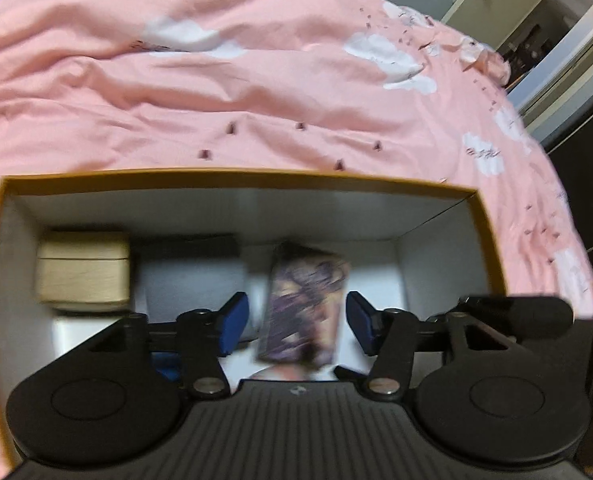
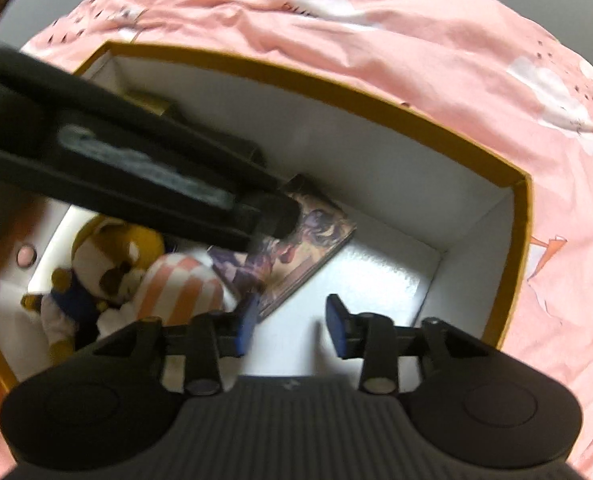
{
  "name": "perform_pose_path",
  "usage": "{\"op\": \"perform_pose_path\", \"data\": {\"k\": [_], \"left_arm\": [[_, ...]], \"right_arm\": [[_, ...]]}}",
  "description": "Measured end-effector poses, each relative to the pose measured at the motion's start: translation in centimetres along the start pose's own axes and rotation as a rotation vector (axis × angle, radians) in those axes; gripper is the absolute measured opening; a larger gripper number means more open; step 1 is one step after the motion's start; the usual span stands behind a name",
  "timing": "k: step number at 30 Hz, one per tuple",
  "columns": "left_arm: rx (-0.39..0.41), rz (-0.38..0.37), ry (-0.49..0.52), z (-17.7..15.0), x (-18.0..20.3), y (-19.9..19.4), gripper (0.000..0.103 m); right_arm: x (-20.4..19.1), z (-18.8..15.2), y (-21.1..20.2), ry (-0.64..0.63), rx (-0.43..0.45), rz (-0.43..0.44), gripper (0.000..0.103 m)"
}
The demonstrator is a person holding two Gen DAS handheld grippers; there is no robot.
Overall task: Organize objects
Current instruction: 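Lower the card deck into the orange box beside the grey box and open the left tool, then withdraw both open tools up out of the orange box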
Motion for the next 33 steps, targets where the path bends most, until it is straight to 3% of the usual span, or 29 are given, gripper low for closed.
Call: {"op": "perform_pose_path", "data": {"k": [9, 14, 25, 31, 33], "left_arm": [[-0.022, 0.155, 0.176, -2.1, -0.8, -0.7, 0.055], [-0.023, 0.161, 0.179, -2.5, -1.5, -0.8, 0.055], [-0.012, 0.176, 0.18, -3.5, -2.2, -1.2, 0.055], [-0.011, 0.16, 0.161, -3.8, -2.8, -1.3, 0.055], [-0.006, 0.158, 0.154, -3.9, -2.9, -1.5, 0.055]], "right_arm": [[-0.3, 0.8, 2.6, -0.103, -0.091, 0.004, 0.045], [-0.8, 1.5, 2.8, -0.216, -0.102, -0.007, 0.046], [-3.5, 1.1, 2.7, -0.684, -0.084, -0.077, 0.045], [-4.1, 0.2, 2.6, -0.841, -0.06, -0.113, 0.029], [-4.2, -0.1, 2.5, -0.896, -0.052, -0.127, 0.029]]}}
Point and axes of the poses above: each gripper's, at about its wrist camera, not at the fingertips, and y roughly the way its jaws point, x to its right, z to its top, the point moved 1 cm from there along y, roughly the way its jaws point, and after that the axes turned 3 degrees about -x, right-handed, at the moved point
